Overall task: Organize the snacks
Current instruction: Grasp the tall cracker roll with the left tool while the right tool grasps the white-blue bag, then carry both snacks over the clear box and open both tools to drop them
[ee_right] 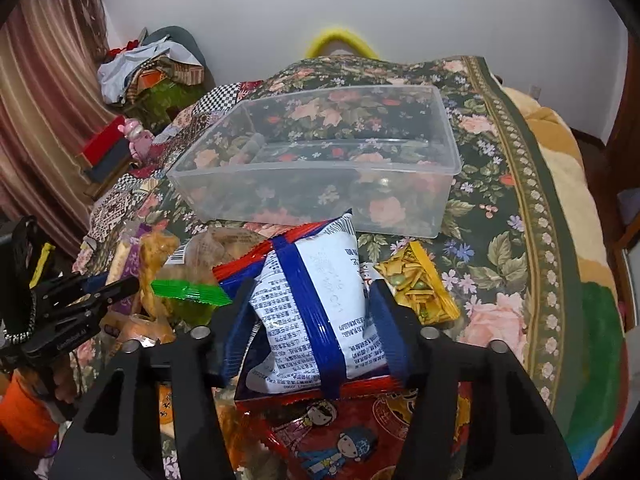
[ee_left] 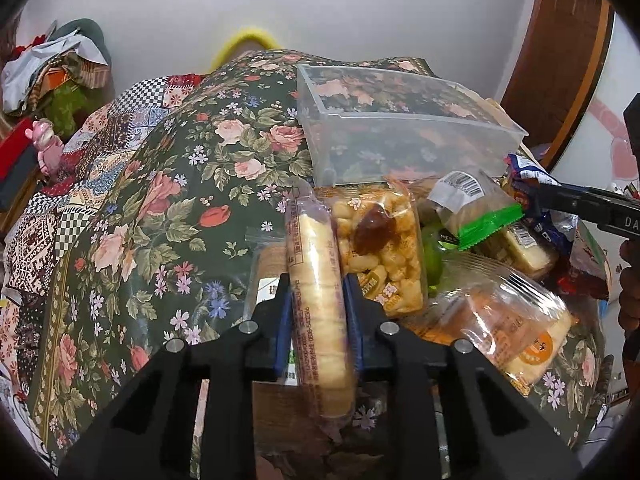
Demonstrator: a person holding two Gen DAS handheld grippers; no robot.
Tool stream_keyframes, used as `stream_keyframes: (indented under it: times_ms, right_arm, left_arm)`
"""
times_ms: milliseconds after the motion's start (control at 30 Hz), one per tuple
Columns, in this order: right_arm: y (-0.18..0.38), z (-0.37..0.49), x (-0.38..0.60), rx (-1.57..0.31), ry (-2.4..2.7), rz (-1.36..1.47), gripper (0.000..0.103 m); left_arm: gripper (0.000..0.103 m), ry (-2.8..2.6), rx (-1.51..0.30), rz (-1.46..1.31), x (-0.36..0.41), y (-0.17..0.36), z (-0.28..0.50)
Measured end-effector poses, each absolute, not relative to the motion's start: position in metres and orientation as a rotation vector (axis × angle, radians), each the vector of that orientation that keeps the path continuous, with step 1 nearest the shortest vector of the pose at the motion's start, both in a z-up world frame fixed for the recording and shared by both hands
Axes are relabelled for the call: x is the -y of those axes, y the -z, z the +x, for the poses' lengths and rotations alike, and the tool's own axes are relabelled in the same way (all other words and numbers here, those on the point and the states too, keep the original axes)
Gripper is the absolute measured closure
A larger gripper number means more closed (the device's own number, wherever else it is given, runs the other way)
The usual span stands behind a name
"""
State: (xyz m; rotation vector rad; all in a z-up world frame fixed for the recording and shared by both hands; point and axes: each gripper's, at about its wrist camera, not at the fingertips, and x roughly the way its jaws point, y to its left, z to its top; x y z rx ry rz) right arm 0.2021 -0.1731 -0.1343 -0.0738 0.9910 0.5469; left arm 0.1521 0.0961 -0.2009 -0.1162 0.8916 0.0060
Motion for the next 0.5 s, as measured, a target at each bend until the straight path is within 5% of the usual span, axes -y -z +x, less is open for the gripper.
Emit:
stream_keyframes:
  times_ms: [500]
  right_arm:
    - [0.1, 0.19, 0.185, -0.881, -0.5, -0.054, 0.063]
  left_arm:
    - [0.081, 0.017, -0.774, -0.101, -0.095, 0.142, 0.151]
